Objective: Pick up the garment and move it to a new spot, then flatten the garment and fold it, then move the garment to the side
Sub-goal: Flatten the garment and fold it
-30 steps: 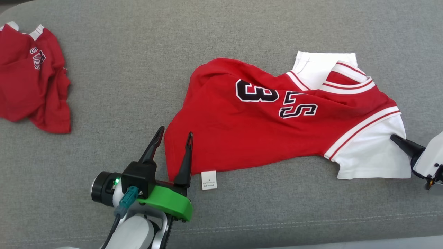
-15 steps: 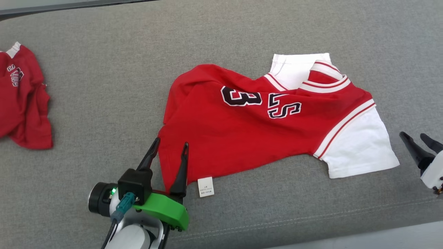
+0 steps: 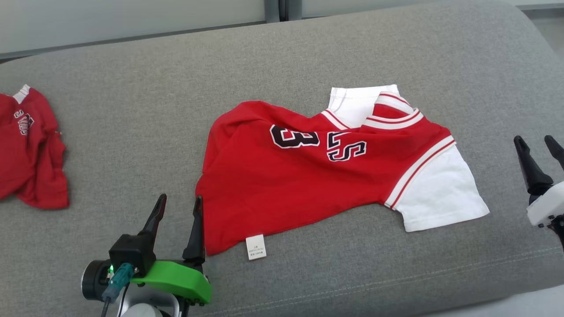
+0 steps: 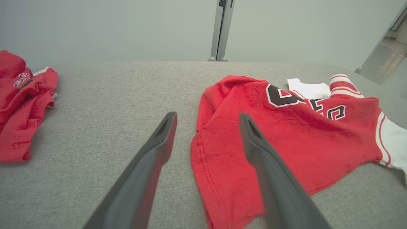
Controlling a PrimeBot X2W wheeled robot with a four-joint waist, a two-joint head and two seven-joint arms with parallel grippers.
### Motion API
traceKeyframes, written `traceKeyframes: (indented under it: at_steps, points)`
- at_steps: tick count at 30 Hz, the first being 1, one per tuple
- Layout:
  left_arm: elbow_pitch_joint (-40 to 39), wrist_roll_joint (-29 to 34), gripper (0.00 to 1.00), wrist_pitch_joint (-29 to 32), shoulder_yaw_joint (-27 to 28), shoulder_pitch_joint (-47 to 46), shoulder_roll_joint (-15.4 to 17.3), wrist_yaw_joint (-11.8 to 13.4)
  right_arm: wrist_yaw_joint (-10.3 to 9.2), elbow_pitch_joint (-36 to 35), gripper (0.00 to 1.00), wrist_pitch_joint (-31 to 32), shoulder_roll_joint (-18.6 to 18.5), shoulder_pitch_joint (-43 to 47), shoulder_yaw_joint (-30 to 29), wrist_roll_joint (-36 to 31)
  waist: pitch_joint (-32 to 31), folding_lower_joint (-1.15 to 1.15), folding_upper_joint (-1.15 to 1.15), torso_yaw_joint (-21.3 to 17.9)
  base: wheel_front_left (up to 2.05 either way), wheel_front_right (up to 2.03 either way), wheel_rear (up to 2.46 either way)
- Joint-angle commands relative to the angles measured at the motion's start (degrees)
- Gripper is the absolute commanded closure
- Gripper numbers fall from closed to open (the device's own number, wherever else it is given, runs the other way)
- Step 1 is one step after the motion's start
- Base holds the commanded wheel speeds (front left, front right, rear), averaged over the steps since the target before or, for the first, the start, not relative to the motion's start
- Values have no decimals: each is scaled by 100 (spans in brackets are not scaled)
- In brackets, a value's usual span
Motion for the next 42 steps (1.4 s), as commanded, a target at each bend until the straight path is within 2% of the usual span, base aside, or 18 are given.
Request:
traceKeyframes:
  at_steps: [1, 4, 5, 9, 19, 28, 42]
  points:
    - [-7, -112, 0, -66, 109, 165, 55, 20, -1, -181, 0, -22, 305, 268, -436, -531, -231, 0, 0, 66, 0, 0, 0]
    - [8, -197, 0, -126, 272, 299, 94, 6, -2, -446, 0, -23, 680, 579, -920, -1254, -402, 0, 0, 113, 0, 0, 0]
    - [8, -197, 0, -126, 272, 299, 94, 6, -2, -446, 0, -23, 680, 579, -920, -1254, -402, 0, 0, 113, 0, 0, 0]
    - [23, -288, 0, -177, 509, 535, 163, -59, -2, -775, 0, 14, 1088, 878, -1277, -2047, -629, 0, 0, 170, 0, 0, 0]
    - [-48, -397, 0, -213, 989, 1093, 354, -102, -2, -1800, 0, 827, 2098, 1574, -2033, -3492, -994, 0, 0, 352, 0, 0, 0]
    - [-229, -520, 0, 1, 1084, 1301, 535, -11, -1, -2386, 0, 1353, 2716, 1993, -2265, -4093, -1086, 0, 0, 478, 0, 0, 0]
    - [-381, -472, 0, 35, 991, 1430, 522, 64, -2, -2433, 0, 1428, 3127, 2243, -2427, -4501, -1163, 0, 0, 526, 0, 0, 0]
